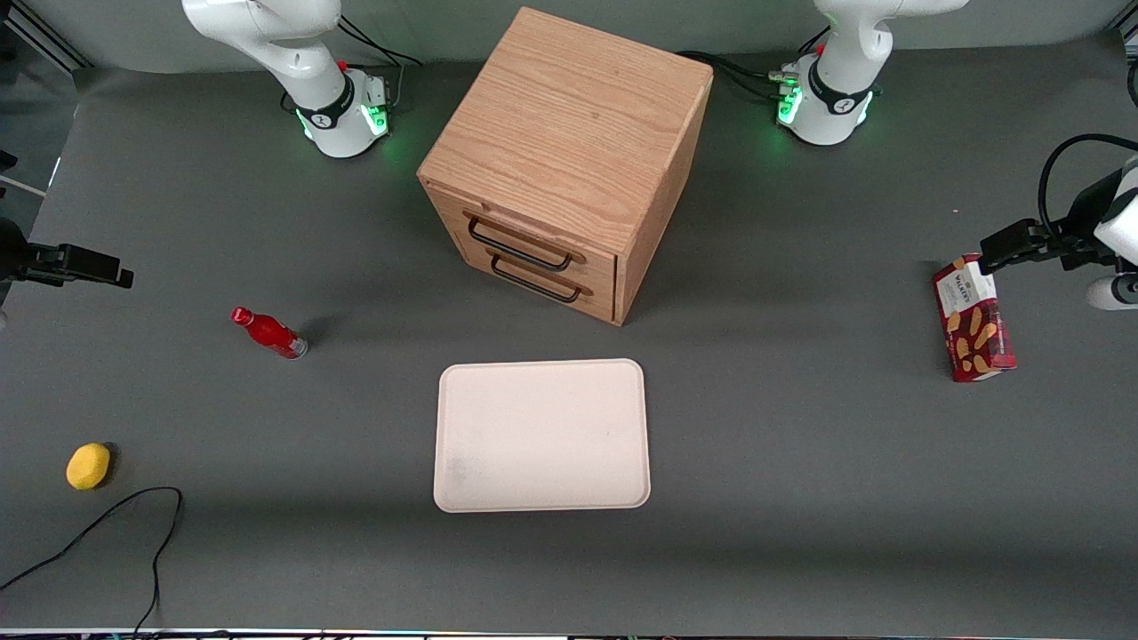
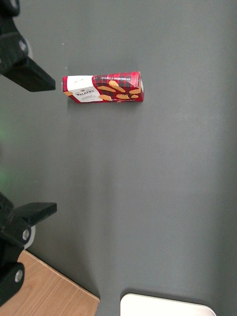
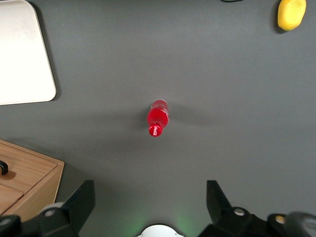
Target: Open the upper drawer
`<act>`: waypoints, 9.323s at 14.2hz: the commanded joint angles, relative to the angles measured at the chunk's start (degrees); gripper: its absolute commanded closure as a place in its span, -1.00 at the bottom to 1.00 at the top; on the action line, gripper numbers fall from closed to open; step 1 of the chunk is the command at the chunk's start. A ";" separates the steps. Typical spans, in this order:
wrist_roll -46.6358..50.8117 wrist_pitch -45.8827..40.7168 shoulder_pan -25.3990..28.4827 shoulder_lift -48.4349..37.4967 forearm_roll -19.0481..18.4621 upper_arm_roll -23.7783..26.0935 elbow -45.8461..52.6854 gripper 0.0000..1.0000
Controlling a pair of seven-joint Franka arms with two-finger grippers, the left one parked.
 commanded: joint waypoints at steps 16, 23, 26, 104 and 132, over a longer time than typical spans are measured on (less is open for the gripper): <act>-1.65 -0.28 1.06 -0.62 2.05 -0.15 -0.22 -1.00; -1.65 -0.28 8.95 0.09 4.69 -0.15 2.69 -1.00; -1.91 0.24 15.28 1.05 7.84 -0.23 2.86 -1.00; -31.96 16.24 34.55 20.56 11.19 6.01 2.77 -1.00; -35.22 18.79 28.75 25.57 12.42 5.83 8.48 -1.00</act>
